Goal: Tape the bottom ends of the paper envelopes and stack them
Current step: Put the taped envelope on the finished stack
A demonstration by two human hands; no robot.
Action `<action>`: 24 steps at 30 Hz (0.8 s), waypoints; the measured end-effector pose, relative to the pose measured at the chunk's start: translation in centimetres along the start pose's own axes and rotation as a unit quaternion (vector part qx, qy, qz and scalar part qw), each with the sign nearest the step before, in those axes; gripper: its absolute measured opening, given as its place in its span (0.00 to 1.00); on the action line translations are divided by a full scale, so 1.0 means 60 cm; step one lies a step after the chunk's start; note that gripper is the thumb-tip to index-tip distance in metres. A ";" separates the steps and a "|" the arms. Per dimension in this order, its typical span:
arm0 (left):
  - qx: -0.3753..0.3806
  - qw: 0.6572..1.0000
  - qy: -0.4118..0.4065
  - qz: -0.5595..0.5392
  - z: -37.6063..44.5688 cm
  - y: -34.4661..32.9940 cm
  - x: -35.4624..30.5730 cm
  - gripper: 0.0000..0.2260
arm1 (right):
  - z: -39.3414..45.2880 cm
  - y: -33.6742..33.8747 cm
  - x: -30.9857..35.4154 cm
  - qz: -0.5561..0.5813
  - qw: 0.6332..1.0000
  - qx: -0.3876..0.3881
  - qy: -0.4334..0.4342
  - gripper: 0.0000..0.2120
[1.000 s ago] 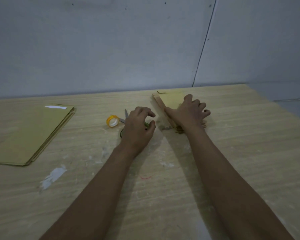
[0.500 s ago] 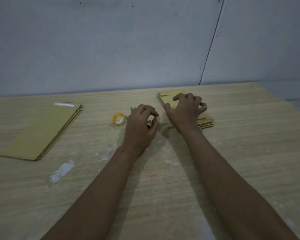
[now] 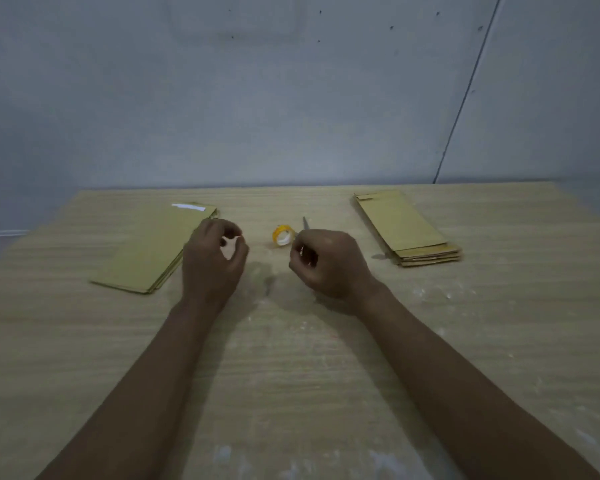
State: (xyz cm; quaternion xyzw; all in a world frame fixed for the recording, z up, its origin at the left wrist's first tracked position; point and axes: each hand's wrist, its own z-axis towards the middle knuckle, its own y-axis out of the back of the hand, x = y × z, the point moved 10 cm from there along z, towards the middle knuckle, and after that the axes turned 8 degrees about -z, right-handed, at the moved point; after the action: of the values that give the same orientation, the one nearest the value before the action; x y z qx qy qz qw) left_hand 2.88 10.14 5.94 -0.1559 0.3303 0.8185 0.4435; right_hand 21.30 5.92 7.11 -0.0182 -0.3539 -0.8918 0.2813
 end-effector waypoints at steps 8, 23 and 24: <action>0.064 0.936 0.258 0.229 -0.021 0.102 0.191 0.21 | -0.008 -0.115 0.101 0.033 0.982 0.181 0.041 0.04; 0.053 0.896 0.393 0.201 -0.039 0.138 0.242 0.36 | 0.010 -0.193 0.123 0.094 0.965 0.245 -0.022 0.04; 0.051 0.894 0.398 0.197 -0.039 0.139 0.243 0.36 | 0.011 -0.194 0.124 0.094 0.964 0.246 -0.025 0.04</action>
State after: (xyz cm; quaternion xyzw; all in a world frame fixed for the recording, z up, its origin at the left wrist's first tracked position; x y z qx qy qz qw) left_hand -12.24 14.39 -0.41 -0.3777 0.5448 0.7403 0.1119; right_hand 8.96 9.60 2.06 -0.0033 -0.5662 -0.7458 0.3509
